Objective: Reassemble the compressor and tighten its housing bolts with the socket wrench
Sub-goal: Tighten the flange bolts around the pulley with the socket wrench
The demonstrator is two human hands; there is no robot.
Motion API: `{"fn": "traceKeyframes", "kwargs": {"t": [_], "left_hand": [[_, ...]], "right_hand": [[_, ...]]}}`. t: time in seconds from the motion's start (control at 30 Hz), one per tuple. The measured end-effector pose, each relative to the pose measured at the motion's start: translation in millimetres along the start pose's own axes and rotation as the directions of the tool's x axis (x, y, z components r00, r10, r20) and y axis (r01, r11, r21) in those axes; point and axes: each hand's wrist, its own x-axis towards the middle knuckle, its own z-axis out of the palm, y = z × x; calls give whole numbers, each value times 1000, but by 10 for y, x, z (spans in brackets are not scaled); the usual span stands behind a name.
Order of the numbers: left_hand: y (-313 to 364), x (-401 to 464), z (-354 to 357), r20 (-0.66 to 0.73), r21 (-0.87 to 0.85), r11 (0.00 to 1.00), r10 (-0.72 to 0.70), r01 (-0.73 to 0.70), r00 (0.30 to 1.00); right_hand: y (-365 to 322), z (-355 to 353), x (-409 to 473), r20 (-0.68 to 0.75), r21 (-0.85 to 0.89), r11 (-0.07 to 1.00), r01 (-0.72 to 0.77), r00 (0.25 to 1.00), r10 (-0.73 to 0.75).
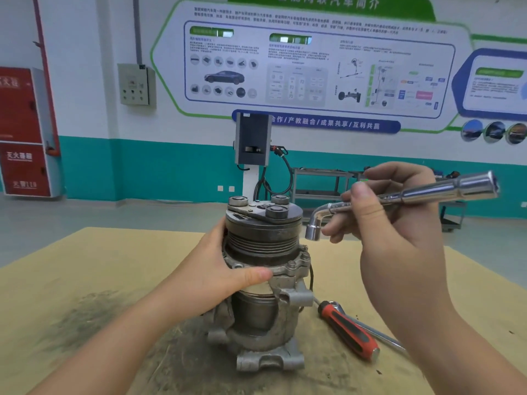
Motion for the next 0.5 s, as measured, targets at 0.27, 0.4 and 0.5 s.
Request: {"fn": "traceKeyframes", "kwargs": {"t": [0.27, 0.4, 0.5], "left_hand": [[359, -93, 510, -553, 346, 788, -267, 510, 789], [571, -191, 703, -606, 437, 656, -291, 615, 740], [579, -370, 755, -592, 524, 618, -229, 585, 773]], "right_hand": [[91, 21, 8, 106, 143, 931, -337, 940, 324], [208, -32, 74, 79, 353, 789, -503, 856, 510], [261, -82, 138, 63, 472, 705, -529, 818, 572]]}}
